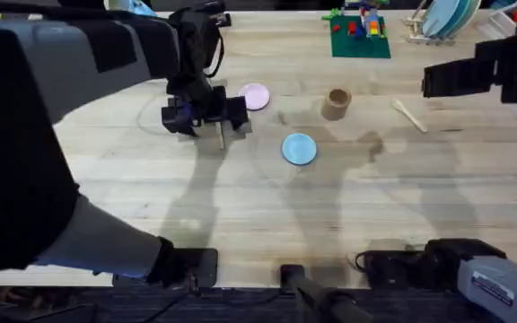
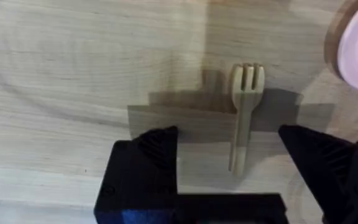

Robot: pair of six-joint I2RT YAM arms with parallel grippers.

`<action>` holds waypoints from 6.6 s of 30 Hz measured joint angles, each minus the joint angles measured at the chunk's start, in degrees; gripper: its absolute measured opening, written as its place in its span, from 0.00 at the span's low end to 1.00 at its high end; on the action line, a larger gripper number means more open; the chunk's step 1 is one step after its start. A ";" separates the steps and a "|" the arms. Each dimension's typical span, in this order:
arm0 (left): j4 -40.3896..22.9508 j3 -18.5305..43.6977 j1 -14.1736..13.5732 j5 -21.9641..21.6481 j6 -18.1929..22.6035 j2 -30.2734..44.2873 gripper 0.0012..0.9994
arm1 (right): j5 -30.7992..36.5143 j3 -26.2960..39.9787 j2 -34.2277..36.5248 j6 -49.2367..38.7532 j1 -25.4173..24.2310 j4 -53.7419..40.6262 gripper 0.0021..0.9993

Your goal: Pick up a utensil and set it on the pink plate, then put the other utensil in the container.

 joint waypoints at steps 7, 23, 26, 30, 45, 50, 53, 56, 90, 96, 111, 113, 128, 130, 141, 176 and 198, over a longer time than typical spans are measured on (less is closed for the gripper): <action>1.17 0.00 0.02 -0.58 -0.20 0.00 1.00 | 0.00 0.00 0.00 0.00 0.00 0.01 1.00; 1.17 0.00 0.01 -0.73 -0.37 0.00 0.05 | 0.00 0.00 0.01 0.00 0.00 0.01 1.00; 1.19 0.00 0.02 -0.75 -0.39 0.00 0.05 | 0.01 0.00 0.00 0.00 0.00 0.01 1.00; 1.16 0.02 0.02 -0.74 -0.39 0.00 0.05 | 0.01 0.00 0.01 0.00 0.00 0.01 1.00; -14.65 20.50 0.02 4.19 2.56 0.37 0.04 | 0.00 0.00 0.00 0.00 0.00 0.03 1.00; -14.44 24.20 -0.40 6.89 3.59 0.37 0.04 | 0.00 0.00 0.01 0.00 0.00 0.03 1.00; -13.17 25.10 -1.76 7.43 3.81 0.37 0.04 | 0.02 0.00 0.00 0.00 0.00 0.03 1.00; -12.22 25.82 -3.82 7.96 3.96 0.61 0.04 | 0.00 0.00 0.00 0.00 0.00 0.03 1.00; -6.63 32.24 -7.06 6.68 5.89 21.57 0.04 | 0.00 0.00 0.00 0.00 0.00 -0.12 1.00; -6.63 32.24 -7.06 6.26 6.33 21.57 0.20 | 0.00 0.00 0.00 0.00 0.00 -0.13 1.00; -14.91 35.78 -7.06 6.24 6.71 21.57 0.52 | 0.00 0.00 0.00 -0.01 0.00 -0.15 1.00; -16.89 37.34 -7.06 6.24 6.84 21.57 0.62 | 0.02 0.00 0.00 0.00 0.00 -0.14 1.00; -28.22 38.07 -7.06 4.25 8.93 4.37 0.99 | 0.00 0.00 0.00 0.00 0.00 -0.14 0.99; -29.62 38.12 -7.06 4.02 9.34 2.14 1.00 | 0.00 0.00 0.00 -0.02 0.00 -0.16 0.99; -36.58 38.10 -7.06 2.50 12.26 -8.36 1.00 | 0.00 0.00 0.00 0.00 0.00 -0.16 1.00; -23.57 7.63 -7.06 1.13 14.23 -45.90 1.00 | 0.02 0.00 0.00 -6.54 -0.11 -0.64 1.00; -23.55 7.61 -7.06 1.13 14.23 -45.91 1.00 | -8.63 0.07 17.80 -36.29 -17.43 -0.49 1.00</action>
